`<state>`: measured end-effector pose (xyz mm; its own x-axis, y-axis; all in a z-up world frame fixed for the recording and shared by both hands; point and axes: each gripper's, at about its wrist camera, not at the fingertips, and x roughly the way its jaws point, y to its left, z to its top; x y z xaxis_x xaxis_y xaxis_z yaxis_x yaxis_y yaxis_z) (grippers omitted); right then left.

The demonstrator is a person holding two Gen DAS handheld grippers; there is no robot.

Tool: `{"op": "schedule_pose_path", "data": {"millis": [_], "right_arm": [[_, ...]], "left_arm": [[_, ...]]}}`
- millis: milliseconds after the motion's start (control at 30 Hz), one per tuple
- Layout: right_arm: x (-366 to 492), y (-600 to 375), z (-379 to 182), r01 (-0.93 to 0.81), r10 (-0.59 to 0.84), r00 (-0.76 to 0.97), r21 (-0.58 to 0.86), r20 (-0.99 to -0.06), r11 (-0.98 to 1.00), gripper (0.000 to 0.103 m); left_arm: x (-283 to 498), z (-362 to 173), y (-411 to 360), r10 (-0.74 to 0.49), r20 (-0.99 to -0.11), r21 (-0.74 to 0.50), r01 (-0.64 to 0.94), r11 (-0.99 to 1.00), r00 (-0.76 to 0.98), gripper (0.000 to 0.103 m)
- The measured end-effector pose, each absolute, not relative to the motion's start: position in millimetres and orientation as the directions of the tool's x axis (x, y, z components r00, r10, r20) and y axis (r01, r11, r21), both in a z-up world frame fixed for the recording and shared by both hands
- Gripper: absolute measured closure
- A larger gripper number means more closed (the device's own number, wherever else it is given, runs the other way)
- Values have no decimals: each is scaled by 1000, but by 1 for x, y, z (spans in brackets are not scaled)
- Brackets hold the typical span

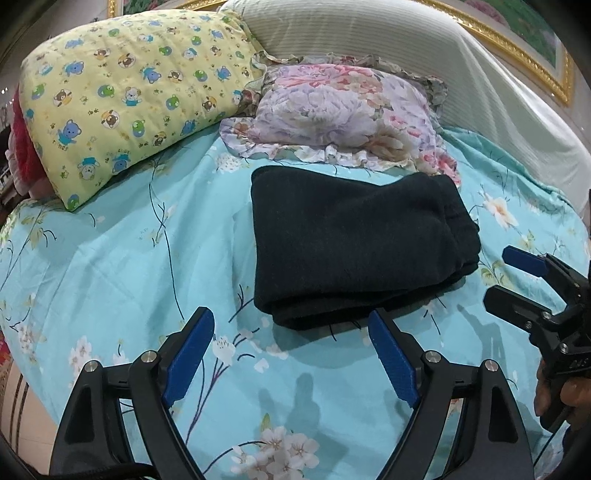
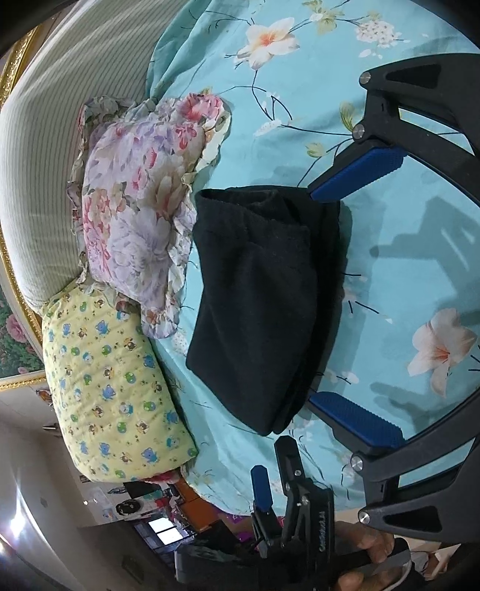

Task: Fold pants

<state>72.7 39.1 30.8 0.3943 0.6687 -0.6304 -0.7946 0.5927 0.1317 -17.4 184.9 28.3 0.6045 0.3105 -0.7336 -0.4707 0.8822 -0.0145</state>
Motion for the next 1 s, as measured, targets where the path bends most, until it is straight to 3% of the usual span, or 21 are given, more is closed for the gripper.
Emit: {"op": "schedule_pose_path", "data": {"millis": [1000], "right_arm": [[80, 53, 11, -784, 657, 387, 144, -646, 603, 1]], "left_arm": [[-11, 9, 186, 309, -748, -13, -479, 878, 588, 17]]}}
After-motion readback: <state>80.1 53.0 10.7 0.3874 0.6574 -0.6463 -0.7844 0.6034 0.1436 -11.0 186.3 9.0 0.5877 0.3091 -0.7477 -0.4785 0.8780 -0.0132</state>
